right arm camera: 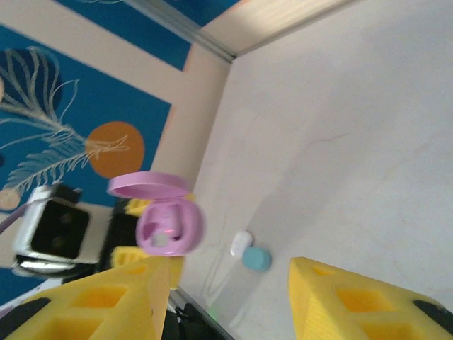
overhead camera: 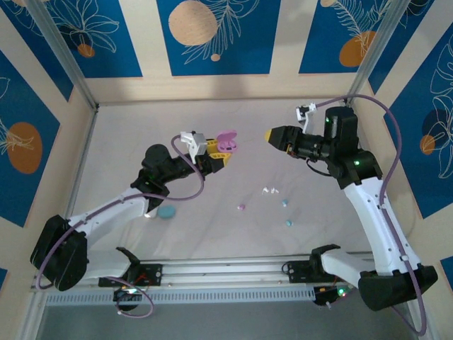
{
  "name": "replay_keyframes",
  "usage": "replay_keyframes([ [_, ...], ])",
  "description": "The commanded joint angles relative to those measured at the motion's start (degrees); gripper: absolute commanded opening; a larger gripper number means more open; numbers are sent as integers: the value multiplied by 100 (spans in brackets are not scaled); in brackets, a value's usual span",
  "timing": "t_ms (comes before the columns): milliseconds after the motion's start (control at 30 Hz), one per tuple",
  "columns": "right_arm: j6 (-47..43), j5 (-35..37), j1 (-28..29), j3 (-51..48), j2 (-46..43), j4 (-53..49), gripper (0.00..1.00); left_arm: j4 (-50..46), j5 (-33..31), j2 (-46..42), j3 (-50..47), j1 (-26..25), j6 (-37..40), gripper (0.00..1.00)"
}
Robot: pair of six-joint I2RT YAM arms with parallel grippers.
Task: Insert wireless bluetooth earbuds into charging case
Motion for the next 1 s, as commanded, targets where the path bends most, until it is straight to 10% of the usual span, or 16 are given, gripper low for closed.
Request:
replay_keyframes([
  [0, 76, -35, -169, -258, -15, -270, 48, 8, -112, -241, 46, -70, 102, 24],
  [967, 77, -273, 290, -1174, 1245, -521, 48, 161, -118, -273, -261, 222, 31, 23],
])
